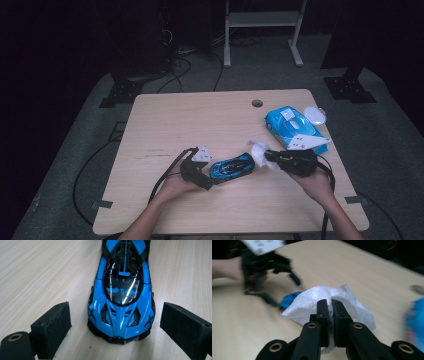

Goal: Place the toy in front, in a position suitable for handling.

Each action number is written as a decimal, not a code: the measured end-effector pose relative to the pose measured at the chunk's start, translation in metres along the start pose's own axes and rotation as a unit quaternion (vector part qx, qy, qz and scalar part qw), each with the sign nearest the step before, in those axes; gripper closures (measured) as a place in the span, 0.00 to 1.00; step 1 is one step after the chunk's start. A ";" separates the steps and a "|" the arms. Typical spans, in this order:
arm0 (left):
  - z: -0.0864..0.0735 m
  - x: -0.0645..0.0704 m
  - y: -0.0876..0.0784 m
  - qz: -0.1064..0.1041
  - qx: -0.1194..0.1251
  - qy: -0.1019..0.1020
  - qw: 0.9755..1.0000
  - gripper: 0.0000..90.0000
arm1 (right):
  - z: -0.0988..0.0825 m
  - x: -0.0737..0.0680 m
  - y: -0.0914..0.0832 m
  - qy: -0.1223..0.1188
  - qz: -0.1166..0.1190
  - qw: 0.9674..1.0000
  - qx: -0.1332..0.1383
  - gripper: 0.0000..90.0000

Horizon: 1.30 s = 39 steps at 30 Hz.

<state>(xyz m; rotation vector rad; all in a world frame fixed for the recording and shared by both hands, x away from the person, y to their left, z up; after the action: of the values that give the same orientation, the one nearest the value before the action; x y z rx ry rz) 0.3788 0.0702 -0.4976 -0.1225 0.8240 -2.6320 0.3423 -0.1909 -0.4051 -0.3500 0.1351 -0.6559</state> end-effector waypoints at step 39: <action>-0.003 -0.002 0.011 -0.016 -0.019 0.004 1.000 0.19 | -0.038 0.004 0.078 -0.035 0.058 0.991 -0.111 0.74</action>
<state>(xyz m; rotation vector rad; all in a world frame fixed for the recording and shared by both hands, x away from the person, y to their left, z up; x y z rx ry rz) 0.3834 0.0642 -0.5057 -0.1372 0.8815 -2.6491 0.3813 -0.1459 -0.4684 -0.5752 0.1603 -0.5126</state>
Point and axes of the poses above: each handheld gripper's, and its own axes: y roughly forward along the jaws, z roughly out of its top, x roughly to its right, the point moved 5 cm from there along y, roughly forward along the jaws, and after that the axes turned 9 degrees about x, right-handed, at the moved point
